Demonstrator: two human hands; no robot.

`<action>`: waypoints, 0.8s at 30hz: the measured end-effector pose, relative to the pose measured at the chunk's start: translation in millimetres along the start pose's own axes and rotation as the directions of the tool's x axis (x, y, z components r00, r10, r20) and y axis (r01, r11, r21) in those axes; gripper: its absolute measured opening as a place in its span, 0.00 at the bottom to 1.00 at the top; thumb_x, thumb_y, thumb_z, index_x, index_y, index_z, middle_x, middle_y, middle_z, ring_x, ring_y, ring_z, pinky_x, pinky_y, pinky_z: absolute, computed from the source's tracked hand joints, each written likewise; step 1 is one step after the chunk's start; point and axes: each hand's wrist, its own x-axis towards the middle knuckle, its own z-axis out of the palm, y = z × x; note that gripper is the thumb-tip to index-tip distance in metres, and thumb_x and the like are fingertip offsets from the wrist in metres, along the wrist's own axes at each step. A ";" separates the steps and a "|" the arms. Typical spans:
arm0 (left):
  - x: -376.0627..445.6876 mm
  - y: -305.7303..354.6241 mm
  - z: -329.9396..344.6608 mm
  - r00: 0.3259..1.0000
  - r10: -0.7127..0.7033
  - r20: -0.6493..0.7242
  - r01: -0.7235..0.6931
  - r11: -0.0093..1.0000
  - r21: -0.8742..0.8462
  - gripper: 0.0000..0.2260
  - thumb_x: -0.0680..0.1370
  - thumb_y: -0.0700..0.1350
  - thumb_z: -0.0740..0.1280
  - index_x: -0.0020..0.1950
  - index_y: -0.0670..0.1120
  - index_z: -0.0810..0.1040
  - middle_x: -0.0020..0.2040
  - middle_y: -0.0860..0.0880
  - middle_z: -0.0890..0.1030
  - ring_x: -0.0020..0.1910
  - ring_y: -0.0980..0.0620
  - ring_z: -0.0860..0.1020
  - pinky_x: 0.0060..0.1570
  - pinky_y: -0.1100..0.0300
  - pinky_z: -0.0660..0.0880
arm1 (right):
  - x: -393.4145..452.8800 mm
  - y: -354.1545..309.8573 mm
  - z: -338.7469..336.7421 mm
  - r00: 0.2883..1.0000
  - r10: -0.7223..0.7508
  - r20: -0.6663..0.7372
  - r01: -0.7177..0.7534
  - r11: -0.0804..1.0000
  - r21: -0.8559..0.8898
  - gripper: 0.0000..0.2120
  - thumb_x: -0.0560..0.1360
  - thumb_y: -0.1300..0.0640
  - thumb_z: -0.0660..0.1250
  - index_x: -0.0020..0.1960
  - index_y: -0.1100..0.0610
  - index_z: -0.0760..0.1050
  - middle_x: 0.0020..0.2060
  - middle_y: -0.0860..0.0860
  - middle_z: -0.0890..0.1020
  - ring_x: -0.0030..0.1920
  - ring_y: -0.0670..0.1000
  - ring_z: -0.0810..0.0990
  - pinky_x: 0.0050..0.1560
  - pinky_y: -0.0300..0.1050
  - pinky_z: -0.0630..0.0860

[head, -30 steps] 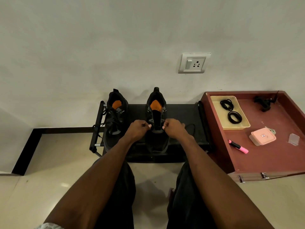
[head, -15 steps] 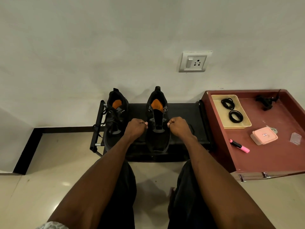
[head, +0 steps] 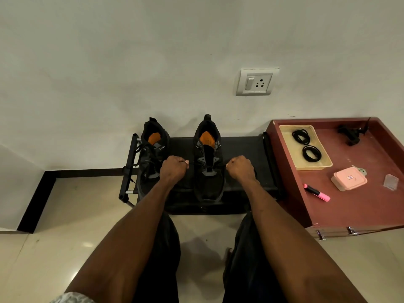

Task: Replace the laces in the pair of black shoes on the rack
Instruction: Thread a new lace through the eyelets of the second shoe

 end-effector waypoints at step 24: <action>-46.0 21.5 -21.2 0.932 0.268 0.243 -0.060 0.776 -0.627 0.27 0.67 0.33 0.59 0.64 0.48 0.78 0.66 0.48 0.79 0.69 0.50 0.73 0.63 0.56 0.73 | -64.2 -33.9 -19.4 0.888 -0.371 0.273 -0.247 0.115 0.962 0.06 0.78 0.64 0.63 0.55 0.61 0.73 0.33 0.54 0.76 0.30 0.51 0.75 0.36 0.45 0.79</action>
